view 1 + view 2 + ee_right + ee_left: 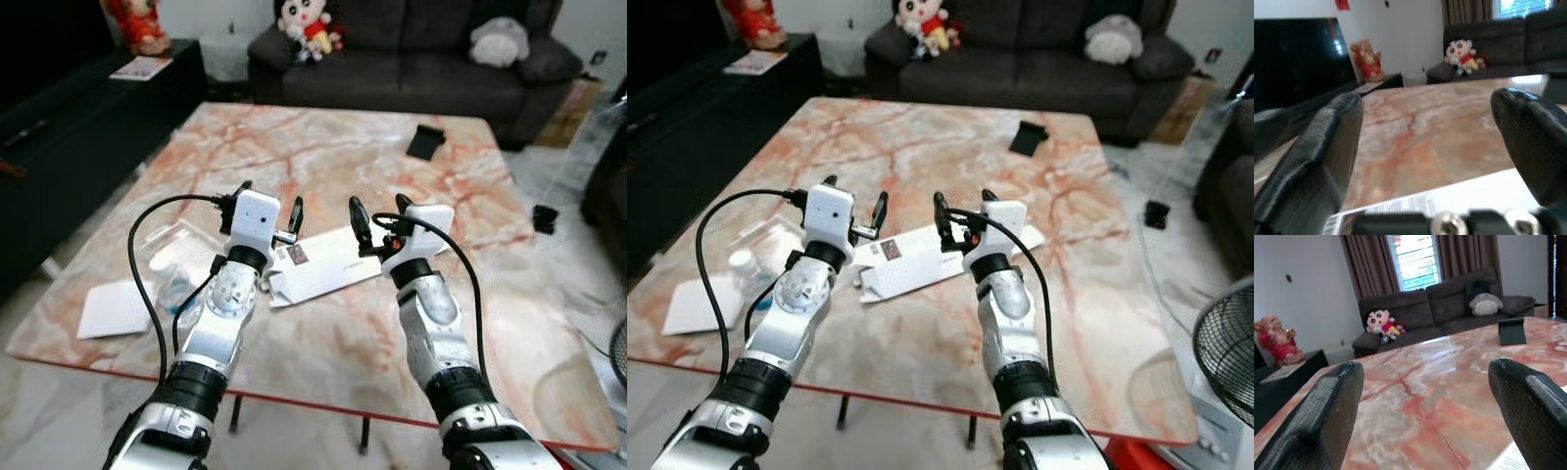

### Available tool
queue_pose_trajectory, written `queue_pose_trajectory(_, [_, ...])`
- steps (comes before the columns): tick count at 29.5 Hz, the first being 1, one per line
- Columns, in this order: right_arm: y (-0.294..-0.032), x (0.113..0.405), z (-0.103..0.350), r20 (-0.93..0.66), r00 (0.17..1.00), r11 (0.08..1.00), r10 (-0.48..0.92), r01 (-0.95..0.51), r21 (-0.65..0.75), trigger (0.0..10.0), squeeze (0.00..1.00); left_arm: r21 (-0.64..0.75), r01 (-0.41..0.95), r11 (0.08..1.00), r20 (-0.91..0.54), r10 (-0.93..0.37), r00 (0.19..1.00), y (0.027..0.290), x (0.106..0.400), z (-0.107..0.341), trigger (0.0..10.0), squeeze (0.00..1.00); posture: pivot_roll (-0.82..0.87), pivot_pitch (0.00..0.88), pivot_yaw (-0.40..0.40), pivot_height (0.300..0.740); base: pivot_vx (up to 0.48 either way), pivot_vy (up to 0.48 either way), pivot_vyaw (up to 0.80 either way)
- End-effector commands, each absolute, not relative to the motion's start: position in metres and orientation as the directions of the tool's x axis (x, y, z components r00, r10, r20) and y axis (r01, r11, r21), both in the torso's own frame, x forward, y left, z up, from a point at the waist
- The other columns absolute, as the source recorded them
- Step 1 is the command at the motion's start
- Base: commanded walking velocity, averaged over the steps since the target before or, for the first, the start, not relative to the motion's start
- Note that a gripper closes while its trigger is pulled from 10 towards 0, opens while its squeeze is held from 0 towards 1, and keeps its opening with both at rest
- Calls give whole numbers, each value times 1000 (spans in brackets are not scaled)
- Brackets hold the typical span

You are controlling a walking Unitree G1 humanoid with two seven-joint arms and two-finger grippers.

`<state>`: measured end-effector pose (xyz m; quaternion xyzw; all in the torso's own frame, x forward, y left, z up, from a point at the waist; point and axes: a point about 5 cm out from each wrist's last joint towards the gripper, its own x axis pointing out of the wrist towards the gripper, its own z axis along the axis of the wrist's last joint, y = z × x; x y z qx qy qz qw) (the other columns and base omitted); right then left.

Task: Picking trash to rubbish bin

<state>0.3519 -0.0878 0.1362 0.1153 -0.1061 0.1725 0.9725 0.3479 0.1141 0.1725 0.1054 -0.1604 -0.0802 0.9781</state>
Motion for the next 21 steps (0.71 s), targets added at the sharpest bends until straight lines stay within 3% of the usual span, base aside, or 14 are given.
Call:
queue_pose_trajectory(1, [-94, 353, 142, 271, 914, 921, 301, -352, 165, 10000, 0, 232, 127, 964, 317, -198, 927, 109, 348, 179, 10000, 0, 22, 40, 5, 740, 307, 0, -613])
queue_pose_trajectory(3, [-94, 353, 142, 275, 913, 923, 301, -352, 157, 10000, 0, 232, 127, 964, 317, -198, 927, 109, 347, 179, 10000, 0, 22, 40, 5, 740, 307, 0, -613])
queue_pose_trajectory(13, [-93, 353, 140, 257, 918, 922, 303, -351, 166, 10000, 0, 174, 180, 968, 254, -221, 942, 104, 344, 167, 10000, 0, 25, 56, 1, 740, 0, 0, 0])
queue_pose_trajectory(21, [-94, 353, 138, 250, 919, 923, 303, -349, 164, 10000, 0, 185, 85, 979, 161, -115, 980, 118, 344, 149, 10000, 0, 23, 59, 2, 740, 0, 0, 0])
